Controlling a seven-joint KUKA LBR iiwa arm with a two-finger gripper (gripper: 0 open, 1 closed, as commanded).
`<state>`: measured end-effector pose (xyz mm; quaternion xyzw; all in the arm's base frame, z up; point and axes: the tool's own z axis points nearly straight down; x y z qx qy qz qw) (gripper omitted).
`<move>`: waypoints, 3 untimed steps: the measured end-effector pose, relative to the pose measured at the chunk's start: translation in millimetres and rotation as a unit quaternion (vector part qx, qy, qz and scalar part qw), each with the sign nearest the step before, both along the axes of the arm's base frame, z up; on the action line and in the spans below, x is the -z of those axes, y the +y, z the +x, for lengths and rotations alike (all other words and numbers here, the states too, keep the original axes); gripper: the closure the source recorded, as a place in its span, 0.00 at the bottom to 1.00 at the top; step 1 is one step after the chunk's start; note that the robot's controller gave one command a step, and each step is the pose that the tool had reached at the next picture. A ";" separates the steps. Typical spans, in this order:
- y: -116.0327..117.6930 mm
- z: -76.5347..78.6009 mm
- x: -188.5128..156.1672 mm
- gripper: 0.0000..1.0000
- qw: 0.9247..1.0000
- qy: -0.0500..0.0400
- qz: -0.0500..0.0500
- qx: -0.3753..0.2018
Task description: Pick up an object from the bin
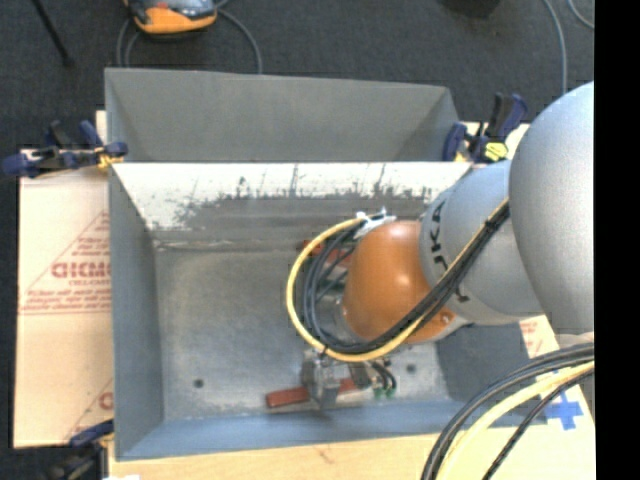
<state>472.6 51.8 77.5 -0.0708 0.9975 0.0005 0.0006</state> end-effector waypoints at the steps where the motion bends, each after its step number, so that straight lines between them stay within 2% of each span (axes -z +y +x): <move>1: 27.4 3.8 -30.6 1.00 0.998 0.005 -0.003 -0.064; 2: -84.1 6.1 0.0 0.00 0.998 -0.006 -0.001 -0.058; 3: -81.0 3.7 0.1 1.00 0.998 -0.002 -0.001 -0.064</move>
Offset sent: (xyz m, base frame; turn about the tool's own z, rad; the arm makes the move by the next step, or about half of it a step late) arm 0.0023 -0.0796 -0.0007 -0.1275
